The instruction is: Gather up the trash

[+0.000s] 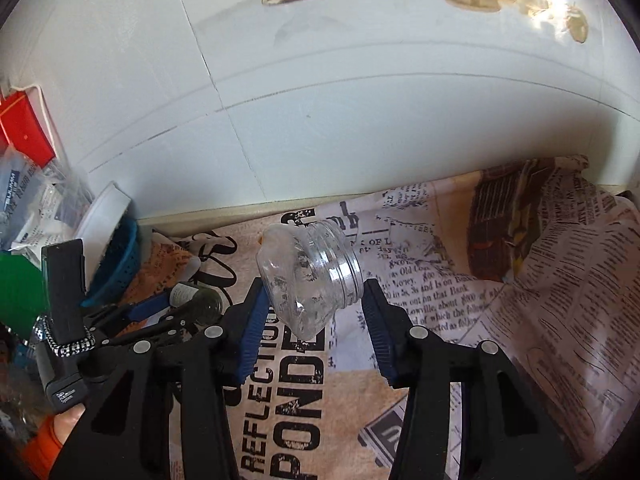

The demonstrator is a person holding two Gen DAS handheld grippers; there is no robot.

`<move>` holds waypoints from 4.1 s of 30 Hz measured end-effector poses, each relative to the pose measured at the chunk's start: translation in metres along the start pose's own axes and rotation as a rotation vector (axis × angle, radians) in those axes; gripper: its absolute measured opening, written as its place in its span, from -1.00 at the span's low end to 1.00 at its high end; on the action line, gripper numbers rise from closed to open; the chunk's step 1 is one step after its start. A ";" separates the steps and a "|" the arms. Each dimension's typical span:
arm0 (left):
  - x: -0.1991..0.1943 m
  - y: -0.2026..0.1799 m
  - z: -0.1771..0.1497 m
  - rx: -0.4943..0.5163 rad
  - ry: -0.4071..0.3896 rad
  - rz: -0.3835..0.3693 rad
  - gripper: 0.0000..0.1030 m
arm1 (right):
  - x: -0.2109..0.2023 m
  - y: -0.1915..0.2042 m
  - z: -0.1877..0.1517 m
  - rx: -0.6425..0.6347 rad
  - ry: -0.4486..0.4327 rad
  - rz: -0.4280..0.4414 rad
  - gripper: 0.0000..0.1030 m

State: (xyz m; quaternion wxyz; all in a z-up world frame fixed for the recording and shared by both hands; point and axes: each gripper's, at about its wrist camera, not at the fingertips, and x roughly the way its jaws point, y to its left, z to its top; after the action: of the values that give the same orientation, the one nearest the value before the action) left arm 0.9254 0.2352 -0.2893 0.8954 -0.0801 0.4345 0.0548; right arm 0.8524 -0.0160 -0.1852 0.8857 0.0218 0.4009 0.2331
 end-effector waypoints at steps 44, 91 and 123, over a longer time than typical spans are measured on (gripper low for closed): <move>-0.450 -0.043 -0.291 0.064 -0.340 -0.110 0.02 | -0.358 0.091 -0.245 0.060 -0.294 0.006 -0.14; -0.147 -0.009 -0.605 -0.168 0.202 0.009 0.01 | -0.066 0.000 -0.562 0.055 0.412 -0.004 -0.14; -0.190 -0.098 -0.555 -0.027 0.234 -0.040 0.26 | -0.174 -0.041 -0.489 0.115 0.258 -0.045 0.05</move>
State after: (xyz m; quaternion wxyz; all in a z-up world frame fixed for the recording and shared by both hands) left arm 0.3981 0.0279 -0.4685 0.8383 -0.1065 0.5337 0.0329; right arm 0.4170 -0.2004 -0.4039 0.8290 0.0334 0.5247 0.1906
